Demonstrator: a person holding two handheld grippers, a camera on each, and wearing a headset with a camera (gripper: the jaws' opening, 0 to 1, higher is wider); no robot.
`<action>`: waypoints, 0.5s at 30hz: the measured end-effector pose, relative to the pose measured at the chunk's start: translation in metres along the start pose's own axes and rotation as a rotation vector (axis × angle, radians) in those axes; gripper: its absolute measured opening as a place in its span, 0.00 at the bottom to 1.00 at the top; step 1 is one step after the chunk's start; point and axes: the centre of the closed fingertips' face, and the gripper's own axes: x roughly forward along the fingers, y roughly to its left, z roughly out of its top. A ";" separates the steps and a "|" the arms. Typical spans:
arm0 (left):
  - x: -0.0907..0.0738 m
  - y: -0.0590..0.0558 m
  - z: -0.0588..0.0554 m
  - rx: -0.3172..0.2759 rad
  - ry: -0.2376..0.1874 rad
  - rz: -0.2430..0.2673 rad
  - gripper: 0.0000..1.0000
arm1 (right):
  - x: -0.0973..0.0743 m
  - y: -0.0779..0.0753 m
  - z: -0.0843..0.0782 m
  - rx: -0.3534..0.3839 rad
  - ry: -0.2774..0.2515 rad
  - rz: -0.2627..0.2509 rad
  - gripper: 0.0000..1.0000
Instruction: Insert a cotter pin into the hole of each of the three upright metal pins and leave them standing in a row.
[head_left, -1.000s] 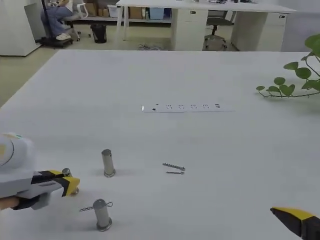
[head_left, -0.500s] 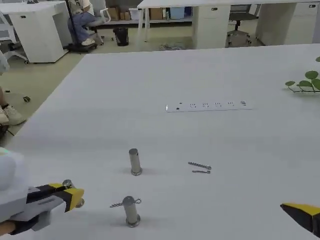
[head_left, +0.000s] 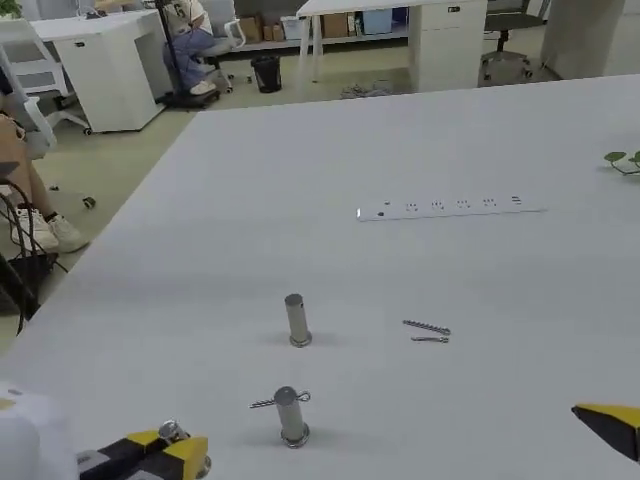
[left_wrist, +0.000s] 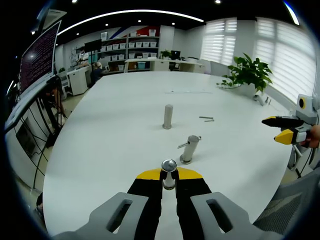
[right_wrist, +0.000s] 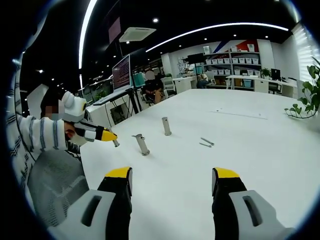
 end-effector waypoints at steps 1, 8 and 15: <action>0.000 -0.003 -0.002 0.005 -0.001 -0.003 0.05 | 0.000 0.000 0.000 -0.001 0.000 0.003 0.62; 0.006 -0.026 -0.009 0.007 0.002 -0.023 0.05 | 0.003 0.000 -0.004 0.004 -0.002 0.017 0.62; 0.014 -0.035 -0.015 0.020 0.028 -0.023 0.05 | 0.003 -0.002 -0.011 0.021 0.000 0.024 0.61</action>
